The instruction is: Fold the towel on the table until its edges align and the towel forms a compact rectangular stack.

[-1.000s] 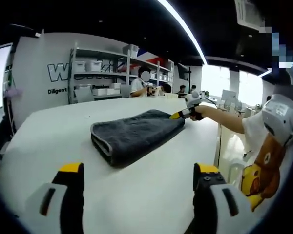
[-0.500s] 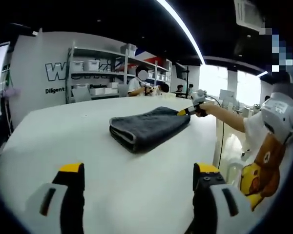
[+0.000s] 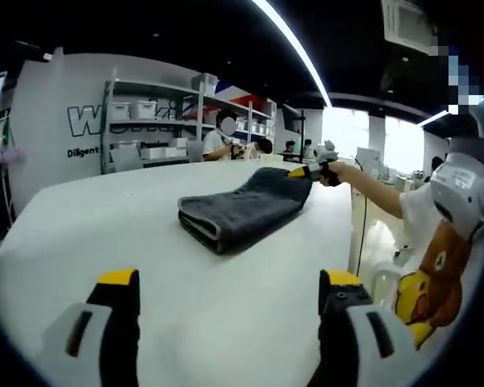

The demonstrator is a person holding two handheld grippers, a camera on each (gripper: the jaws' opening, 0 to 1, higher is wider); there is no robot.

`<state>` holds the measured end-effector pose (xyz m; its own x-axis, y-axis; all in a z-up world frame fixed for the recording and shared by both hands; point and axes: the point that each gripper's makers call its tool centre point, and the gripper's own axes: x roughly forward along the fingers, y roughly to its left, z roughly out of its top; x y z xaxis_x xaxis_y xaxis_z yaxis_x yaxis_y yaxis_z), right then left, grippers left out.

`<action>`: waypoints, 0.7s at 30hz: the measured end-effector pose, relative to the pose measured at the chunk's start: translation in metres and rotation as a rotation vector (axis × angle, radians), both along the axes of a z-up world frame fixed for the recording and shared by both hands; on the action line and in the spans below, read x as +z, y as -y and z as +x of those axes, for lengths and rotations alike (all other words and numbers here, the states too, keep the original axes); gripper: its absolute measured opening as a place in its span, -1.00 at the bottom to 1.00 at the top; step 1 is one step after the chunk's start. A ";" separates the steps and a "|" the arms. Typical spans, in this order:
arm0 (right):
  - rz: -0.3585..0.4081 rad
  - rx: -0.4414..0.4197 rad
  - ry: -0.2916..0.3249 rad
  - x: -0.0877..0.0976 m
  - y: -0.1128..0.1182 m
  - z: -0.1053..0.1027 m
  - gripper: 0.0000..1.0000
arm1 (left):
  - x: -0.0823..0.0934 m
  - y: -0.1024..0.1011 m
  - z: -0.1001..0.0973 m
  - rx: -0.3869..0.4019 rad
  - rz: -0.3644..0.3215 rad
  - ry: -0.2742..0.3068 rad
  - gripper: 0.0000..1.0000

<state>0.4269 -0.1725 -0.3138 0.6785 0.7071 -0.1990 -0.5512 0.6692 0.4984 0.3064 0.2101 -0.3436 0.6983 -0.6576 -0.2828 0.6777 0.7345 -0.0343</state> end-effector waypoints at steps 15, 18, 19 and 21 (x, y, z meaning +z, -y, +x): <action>-0.186 0.181 0.117 0.064 -0.142 -0.008 -0.85 | 0.005 0.000 -0.005 -0.029 -0.023 0.023 0.93; -0.212 0.207 0.115 0.064 -0.167 -0.010 -0.85 | 0.006 0.001 -0.005 -0.036 -0.027 0.030 0.93; -0.233 0.225 0.111 0.062 -0.178 -0.011 -0.85 | 0.006 0.002 -0.005 -0.040 -0.029 0.031 0.93; -0.247 0.240 0.113 0.060 -0.193 -0.013 -0.85 | 0.006 0.004 -0.006 -0.043 -0.030 0.033 0.93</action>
<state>0.4137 0.0206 -0.2533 0.5264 0.7890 -0.3168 -0.7499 0.6064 0.2644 0.3007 0.2064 -0.3373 0.6777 -0.6952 -0.2396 0.7099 0.7035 -0.0331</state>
